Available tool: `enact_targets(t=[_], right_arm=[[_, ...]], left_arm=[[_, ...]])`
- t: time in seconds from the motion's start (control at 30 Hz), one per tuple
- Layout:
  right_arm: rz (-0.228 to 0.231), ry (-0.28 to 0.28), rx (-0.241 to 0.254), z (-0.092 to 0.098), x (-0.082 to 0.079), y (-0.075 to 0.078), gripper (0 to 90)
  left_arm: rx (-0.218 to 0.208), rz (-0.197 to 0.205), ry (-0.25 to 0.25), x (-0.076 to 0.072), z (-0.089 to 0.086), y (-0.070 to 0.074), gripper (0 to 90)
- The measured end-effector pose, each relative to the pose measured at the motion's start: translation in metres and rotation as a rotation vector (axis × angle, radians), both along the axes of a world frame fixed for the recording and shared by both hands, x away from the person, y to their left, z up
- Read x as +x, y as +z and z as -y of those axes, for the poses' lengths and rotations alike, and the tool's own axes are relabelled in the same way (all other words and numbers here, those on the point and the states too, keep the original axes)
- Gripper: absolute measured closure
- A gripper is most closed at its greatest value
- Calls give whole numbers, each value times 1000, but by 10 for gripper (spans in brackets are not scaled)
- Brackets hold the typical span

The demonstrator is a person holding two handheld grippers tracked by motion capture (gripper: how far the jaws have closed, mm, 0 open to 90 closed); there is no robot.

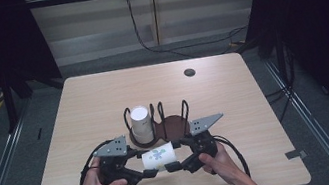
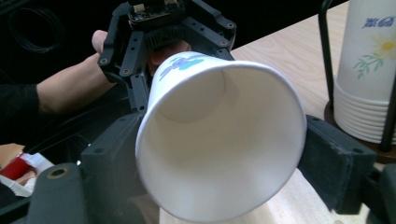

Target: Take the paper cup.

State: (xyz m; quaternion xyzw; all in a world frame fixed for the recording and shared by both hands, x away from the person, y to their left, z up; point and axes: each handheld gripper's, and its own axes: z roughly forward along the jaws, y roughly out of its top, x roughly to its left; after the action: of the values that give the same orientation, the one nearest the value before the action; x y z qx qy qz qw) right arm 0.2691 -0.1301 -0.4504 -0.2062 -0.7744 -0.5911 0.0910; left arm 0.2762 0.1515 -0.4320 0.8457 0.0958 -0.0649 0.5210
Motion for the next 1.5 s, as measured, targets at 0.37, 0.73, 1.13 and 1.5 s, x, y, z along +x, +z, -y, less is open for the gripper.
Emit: enact_targets(t=[0.37,0.73,1.13,1.5], right_arm=[[12,-6,-12,2,0,0,266],[-12,-19,4,4,1,1,274],[-30,-16,5,5,3,1,278],[-28,-25,-1,7,4,2,281]], left_arm=[[19,-13,23,2,1,-4,320],[29,-42,63,5,0,-5,219],[63,-72,74,6,0,-6,162],[139,-61,84,6,-9,-9,167]])
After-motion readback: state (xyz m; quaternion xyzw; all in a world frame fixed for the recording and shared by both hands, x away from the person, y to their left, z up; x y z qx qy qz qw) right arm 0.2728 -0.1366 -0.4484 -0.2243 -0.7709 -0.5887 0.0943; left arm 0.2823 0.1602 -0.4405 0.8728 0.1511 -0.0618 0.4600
